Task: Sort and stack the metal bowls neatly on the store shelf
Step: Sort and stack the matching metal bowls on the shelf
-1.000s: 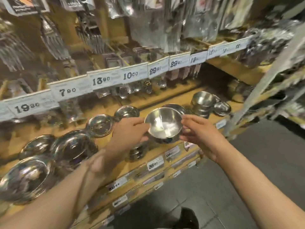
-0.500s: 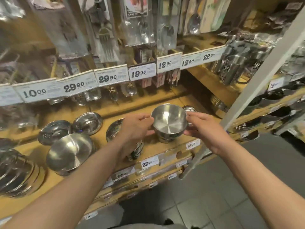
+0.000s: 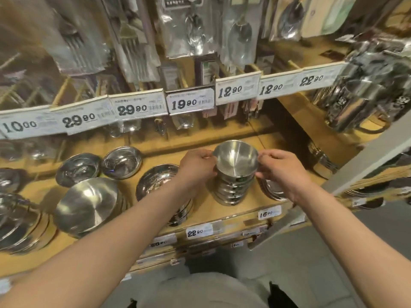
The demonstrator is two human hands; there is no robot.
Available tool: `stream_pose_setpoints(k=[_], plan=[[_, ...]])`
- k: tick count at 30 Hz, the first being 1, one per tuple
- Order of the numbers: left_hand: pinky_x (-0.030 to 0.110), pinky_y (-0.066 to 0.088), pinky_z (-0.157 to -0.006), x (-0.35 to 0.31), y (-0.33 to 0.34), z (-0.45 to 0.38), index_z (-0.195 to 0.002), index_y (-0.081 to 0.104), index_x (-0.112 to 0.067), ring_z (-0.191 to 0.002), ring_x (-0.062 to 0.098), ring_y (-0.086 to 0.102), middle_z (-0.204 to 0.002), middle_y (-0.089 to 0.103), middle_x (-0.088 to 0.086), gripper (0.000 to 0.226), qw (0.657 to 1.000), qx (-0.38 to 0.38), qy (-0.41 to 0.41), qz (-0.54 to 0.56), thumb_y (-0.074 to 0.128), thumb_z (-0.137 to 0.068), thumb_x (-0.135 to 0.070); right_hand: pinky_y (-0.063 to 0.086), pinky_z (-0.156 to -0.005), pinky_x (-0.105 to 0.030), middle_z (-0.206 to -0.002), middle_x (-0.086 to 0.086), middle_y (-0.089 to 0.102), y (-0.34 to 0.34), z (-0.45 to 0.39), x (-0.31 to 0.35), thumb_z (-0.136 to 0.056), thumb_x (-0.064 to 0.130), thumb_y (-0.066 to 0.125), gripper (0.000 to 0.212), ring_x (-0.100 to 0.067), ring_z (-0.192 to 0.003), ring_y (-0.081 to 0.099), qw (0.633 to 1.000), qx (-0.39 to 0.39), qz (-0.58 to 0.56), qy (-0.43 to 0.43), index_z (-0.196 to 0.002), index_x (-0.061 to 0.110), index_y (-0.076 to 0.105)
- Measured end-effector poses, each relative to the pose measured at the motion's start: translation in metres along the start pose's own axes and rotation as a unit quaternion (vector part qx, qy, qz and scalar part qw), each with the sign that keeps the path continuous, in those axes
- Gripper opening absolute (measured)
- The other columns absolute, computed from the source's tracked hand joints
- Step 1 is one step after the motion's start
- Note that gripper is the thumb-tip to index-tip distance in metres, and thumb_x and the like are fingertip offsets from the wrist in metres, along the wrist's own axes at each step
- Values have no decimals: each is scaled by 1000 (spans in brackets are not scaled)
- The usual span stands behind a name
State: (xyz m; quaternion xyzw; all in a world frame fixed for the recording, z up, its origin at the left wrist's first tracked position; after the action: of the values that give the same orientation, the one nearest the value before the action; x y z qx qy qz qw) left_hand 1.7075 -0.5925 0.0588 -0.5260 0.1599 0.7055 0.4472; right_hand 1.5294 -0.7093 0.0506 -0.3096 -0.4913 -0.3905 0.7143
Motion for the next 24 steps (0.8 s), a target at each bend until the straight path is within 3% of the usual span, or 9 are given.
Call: stream_pose_setpoints(k=[6,9,12,16,19,24], plan=[[51,59,-90,3,6,-3,-88,78,-21,-96,30,73,-94,78,8,22,998,-59,9,-26,59,-94,-11,61,-67,-26,-91,-10,77,-1,-18,-5,-93,10,66,11,-16,-78,73,999,48,7,3,-97,7,76],[52,59,-90,9,7,-2,-93,79,-9,-93,30,73,-95,78,16,21,997,-72,1,-26,58,-93,-9,61,-72,-29,-93,-11,76,-1,-23,-8,-91,11,69,9,-19,-81,73,997,71,17,2,-96,9,76],[49,60,-85,12,10,-2,-92,75,2,-83,28,69,-94,76,22,20,995,-98,1,-21,57,-92,-5,58,-66,-23,-83,-11,72,-2,-26,-11,-90,10,70,7,-16,-73,69,996,77,38,-8,-91,10,76],[47,61,-87,10,18,-2,-93,79,-6,-91,31,74,-95,77,16,21,993,-114,-4,-9,57,-96,-5,58,-64,-20,-83,-9,71,-7,-29,-12,-90,9,69,6,-17,-76,69,995,86,40,-20,-94,11,73],[47,62,-85,10,22,-3,-89,77,-3,-83,27,72,-95,77,20,22,993,-120,2,-23,56,-95,-5,59,-66,-22,-83,-4,71,-10,-31,-11,-90,12,71,4,-16,-80,71,995,89,36,-22,-94,12,72],[51,61,-87,13,23,-9,-90,79,-7,-96,35,74,-94,78,15,23,992,-127,-9,-16,56,-97,-5,57,-61,-17,-83,-2,71,-9,-35,-17,-88,15,74,18,-10,-73,73,995,74,66,-24,-105,10,69]])
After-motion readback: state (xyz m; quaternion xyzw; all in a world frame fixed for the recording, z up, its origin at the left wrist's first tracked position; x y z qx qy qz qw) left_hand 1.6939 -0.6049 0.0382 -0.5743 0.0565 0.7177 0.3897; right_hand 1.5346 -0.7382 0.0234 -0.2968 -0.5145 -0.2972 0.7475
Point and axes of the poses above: each hand's wrist, its own z-axis away from the middle knuckle, its own y-axis out of the palm, x = y × z, the point moved 2 cm from there along -z, towards the middle knuckle
